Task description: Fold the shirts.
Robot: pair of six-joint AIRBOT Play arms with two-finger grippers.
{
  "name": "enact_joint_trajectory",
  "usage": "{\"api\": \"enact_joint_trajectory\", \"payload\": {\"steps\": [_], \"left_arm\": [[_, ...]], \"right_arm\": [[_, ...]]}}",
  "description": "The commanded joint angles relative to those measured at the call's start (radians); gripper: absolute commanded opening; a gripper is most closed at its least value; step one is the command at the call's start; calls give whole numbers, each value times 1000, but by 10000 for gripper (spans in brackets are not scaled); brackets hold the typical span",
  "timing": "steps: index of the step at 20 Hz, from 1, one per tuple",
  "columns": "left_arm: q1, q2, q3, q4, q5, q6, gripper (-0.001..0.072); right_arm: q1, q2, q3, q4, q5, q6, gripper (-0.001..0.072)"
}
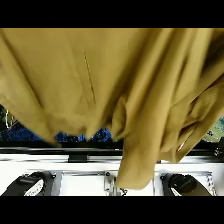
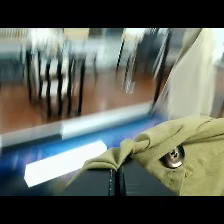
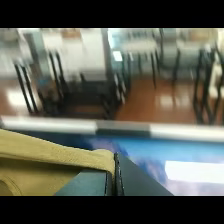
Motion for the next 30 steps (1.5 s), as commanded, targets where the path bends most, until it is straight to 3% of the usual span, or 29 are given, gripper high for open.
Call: {"api": "enact_joint_trajectory", "payload": {"steps": [1, 2, 4, 8, 12, 13, 14, 15, 16, 19, 25, 30], "left_arm": [[0, -33, -176, 29, -155, -10, 48], [0, -48, -259, 29, -162, -10, 48], [0, -88, -427, 28, -158, -10, 48], [0, -240, -663, 22, -158, -10, 48], [1, -392, -691, -67, -142, -10, 78], [1, -411, -691, -76, -122, -10, 256], [2, -418, -691, -75, -103, -10, 487], [8, -417, -690, -74, -81, -9, 656], [20, -416, -678, -74, -77, -6, 679], [72, -416, -601, -74, -125, 2, 676], [96, -415, -579, -4, -383, -4, 673], [36, -416, -842, 50, -338, -17, 674]], "right_arm": [[0, -132, -25, -145, 414, -92, 58], [0, -173, -75, -123, 470, -91, 58], [0, -229, -226, -41, 436, -51, 58], [0, -352, -528, 162, 138, 15, 58], [0, -499, -565, 247, 7, 26, 58], [0, -512, -565, 251, -11, 26, 58], [0, -515, -565, 249, -19, 26, 59], [0, -512, -565, 237, -19, 26, 59], [0, -507, -565, 225, -15, 25, 59], [0, -475, -565, 184, -12, 21, 59], [0, -423, -565, 53, 85, 22, 60], [0, -423, -565, 76, 123, 26, 59]]}}
